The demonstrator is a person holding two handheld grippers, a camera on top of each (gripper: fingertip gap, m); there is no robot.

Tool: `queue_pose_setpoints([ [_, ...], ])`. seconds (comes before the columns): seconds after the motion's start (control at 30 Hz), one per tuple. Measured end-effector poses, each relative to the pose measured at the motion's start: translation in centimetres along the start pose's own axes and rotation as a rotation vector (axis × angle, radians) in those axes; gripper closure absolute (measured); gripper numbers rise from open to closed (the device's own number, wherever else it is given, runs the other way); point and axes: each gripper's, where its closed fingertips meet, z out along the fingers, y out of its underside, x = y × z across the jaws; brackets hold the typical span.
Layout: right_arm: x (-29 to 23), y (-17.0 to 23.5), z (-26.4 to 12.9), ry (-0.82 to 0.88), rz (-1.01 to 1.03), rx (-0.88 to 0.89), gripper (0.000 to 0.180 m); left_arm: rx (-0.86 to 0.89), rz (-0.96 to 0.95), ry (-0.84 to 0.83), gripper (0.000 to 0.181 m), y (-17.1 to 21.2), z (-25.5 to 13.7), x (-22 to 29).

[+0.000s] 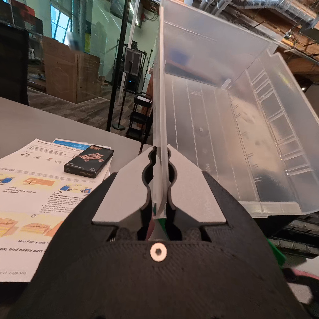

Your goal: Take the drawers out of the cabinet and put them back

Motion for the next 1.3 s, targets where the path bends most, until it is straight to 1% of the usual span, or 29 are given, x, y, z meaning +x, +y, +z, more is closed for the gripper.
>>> queue_pose_setpoints([
  [0.13,3.1,-3.1,4.1,0.052,0.107,-0.013,0.159,0.034,-0.017,0.029,0.176,-1.7,-0.7,1.0],
  [0.3,6.6,-6.3,8.6,0.072,0.158,0.001,0.161,0.049,0.002,0.056,0.176,-2.9,-1.1,2.2],
  [0.33,7.3,-6.5,9.2,0.086,0.158,0.001,0.160,0.046,0.002,0.061,0.176,-3.0,-1.1,2.4],
  [0.37,8.0,-6.6,9.5,0.110,0.144,-0.003,0.152,0.044,0.004,0.066,0.176,-3.0,-1.1,2.6],
  [0.43,8.8,-7.1,8.6,0.137,0.139,0.021,0.142,0.043,0.012,0.072,0.176,-3.1,-1.1,2.9],
  [0.5,9.2,-7.8,5.6,0.128,0.206,0.090,0.137,0.041,0.013,0.084,0.176,-3.1,-1.1,3.4],
  [0.57,9.7,-8.6,1.0,0.110,0.289,0.207,0.135,0.046,0.025,0.095,0.176,-3.3,-1.0,4.2],
  [0.63,10.5,-9.3,-5.0,0.105,0.334,0.362,0.133,0.050,0.034,0.117,0.176,-3.5,-0.9,5.6],
  [0.67,11.0,-9.3,-8.3,0.131,0.337,0.437,0.134,0.053,0.042,0.133,0.176,-3.7,-0.9,6.6],
  [0.8,11.7,-6.8,-21.9,0.252,0.365,0.691,0.125,0.042,0.089,0.224,0.176,-3.5,-0.5,12.2],
  [0.87,10.7,-4.6,-27.4,0.312,0.368,0.748,0.115,0.022,0.111,0.289,0.176,-2.5,0.0,16.2],
  [0.9,10.0,-3.3,-29.7,0.354,0.362,0.762,0.114,0.006,0.117,0.330,0.176,-1.8,0.3,18.4],
  [0.97,8.2,-0.7,-33.8,0.422,0.384,0.779,0.104,-0.027,0.127,0.424,0.176,0.3,0.8,23.4],
  [1.07,5.5,3.2,-39.0,0.509,0.492,0.809,0.097,-0.114,0.131,0.570,0.176,4.7,1.4,31.6],
  [1.13,3.7,5.6,-41.7,0.565,0.543,0.812,0.093,-0.179,0.131,0.670,0.177,7.9,1.5,37.3],
  [1.2,2.3,8.1,-44.4,0.667,0.604,0.814,0.087,-0.241,0.132,0.765,0.176,11.4,1.3,43.2],
  [1.27,0.9,10.3,-46.3,0.761,0.668,0.800,0.079,-0.295,0.156,0.849,0.176,14.9,0.8,48.8],
  [1.3,0.1,11.4,-47.1,0.811,0.695,0.791,0.077,-0.309,0.169,0.891,0.176,16.6,0.3,51.4],
])
